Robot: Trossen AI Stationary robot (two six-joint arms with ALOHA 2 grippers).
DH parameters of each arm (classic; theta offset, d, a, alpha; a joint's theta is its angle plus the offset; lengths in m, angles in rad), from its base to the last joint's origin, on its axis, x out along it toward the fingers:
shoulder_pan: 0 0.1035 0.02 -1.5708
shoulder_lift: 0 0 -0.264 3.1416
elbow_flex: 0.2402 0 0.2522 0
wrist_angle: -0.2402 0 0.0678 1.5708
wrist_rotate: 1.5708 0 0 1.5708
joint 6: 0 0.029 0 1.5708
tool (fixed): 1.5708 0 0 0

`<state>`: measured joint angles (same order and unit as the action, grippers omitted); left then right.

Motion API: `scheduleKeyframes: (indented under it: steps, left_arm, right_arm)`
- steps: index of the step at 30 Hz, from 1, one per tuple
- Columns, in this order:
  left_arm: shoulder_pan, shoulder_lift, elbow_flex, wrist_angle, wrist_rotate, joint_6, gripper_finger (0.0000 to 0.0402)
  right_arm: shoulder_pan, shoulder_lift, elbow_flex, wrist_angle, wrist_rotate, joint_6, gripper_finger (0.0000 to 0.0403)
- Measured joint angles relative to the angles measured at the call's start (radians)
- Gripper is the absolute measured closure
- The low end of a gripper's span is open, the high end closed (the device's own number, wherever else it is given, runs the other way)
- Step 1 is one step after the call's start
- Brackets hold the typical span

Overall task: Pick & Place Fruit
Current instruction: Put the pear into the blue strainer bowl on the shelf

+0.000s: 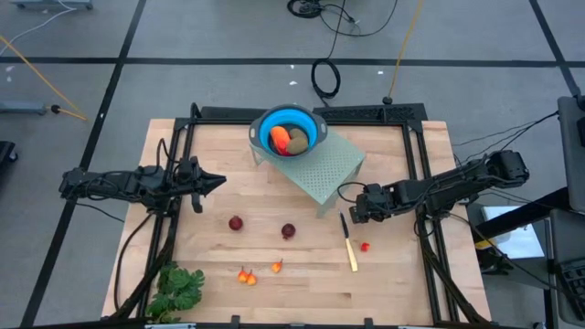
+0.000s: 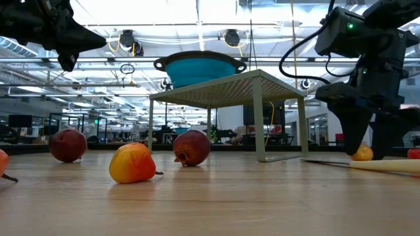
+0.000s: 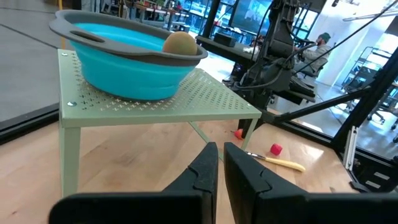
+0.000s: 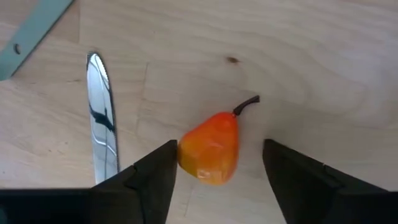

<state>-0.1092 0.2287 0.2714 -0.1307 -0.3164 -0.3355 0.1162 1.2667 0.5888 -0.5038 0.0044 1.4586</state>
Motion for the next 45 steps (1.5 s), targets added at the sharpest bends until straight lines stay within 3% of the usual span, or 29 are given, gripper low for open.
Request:
scheduleKeyframes:
  steps: [20, 28, 37, 45]
  left_arm:
    - [0.0, 0.0, 0.0, 0.0, 0.0, -0.005, 0.0376]
    - [0.0, 0.0, 0.0, 0.034, 0.0, -0.012, 0.0376]
    - [0.0, 0.0, 0.0, 0.047, 0.001, -0.007, 0.0375]
    - [0.0, 0.0, 0.0, 0.101, 0.027, -0.011, 0.0367]
  right_arm:
    - [0.001, 0.001, -0.001, -0.011, -0.001, -0.006, 0.0282]
    - [0.033, -0.014, -0.001, 0.02, -0.052, -0.048, 0.0303]
    - [0.122, -0.108, -0.001, 0.19, -0.06, -0.083, 0.0306]
    - [0.17, -0.152, 0.0, 0.502, -0.053, -0.201, 0.0306]
